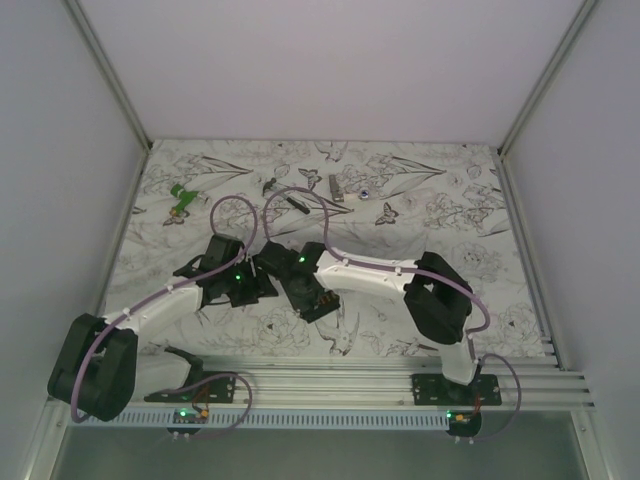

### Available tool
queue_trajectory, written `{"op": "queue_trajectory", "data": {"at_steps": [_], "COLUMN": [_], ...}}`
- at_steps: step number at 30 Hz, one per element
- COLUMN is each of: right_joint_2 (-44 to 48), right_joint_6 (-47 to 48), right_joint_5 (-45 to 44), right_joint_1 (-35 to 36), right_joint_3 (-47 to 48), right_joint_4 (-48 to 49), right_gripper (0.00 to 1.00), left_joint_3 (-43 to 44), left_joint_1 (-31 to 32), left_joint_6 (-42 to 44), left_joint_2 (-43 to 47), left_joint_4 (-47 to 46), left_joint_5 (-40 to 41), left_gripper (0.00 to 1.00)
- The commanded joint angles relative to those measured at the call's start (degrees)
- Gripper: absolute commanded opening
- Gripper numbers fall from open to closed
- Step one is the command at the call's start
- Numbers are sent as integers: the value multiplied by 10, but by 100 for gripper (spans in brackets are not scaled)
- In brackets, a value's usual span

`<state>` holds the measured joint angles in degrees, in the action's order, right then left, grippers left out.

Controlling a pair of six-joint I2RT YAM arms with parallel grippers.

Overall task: Snap on the fuse box
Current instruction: Install the fuse at the fuse box base.

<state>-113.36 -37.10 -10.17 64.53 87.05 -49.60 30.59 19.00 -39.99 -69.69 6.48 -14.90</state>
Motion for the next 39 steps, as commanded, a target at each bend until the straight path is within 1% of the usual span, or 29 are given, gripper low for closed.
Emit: {"op": "queue_trajectory", "data": {"at_steps": [1, 12, 19, 24, 30, 32, 35, 36, 39], "right_joint_2": [-32, -83, -91, -71, -34, -24, -12, -9, -17], "right_joint_6": [12, 25, 25, 48, 77, 83, 93, 95, 102], "right_joint_5": [-16, -2, -6, 6, 7, 4, 0, 0, 0], "right_joint_1": [22, 33, 21, 5, -5, -7, -8, -8, -8], "right_joint_3": [10, 2, -44, -73, -59, -49, -35, -32, -27], "right_joint_4": [-25, -32, -30, -17, -16, -23, -31, -30, -30], "right_gripper": [0, 0, 0, 0, 0, 5, 7, 6, 0], "left_joint_3": [-12, -40, -45, -47, -44, -43, -42, -41, -41], "left_joint_1": [-7, -38, -47, -48, -47, -48, -47, -47, -48], "left_joint_6": [5, -16, -16, -15, -13, -12, -11, -11, -11], "left_joint_2": [13, 45, 60, 72, 69, 68, 68, 68, 66], "left_joint_4": [20, 24, 25, 24, 25, 24, 24, 24, 24], "left_joint_5": [13, 32, 28, 29, 24, 22, 21, 21, 20], "left_gripper": [63, 65, 65, 65, 65, 65, 65, 65, 65]}}
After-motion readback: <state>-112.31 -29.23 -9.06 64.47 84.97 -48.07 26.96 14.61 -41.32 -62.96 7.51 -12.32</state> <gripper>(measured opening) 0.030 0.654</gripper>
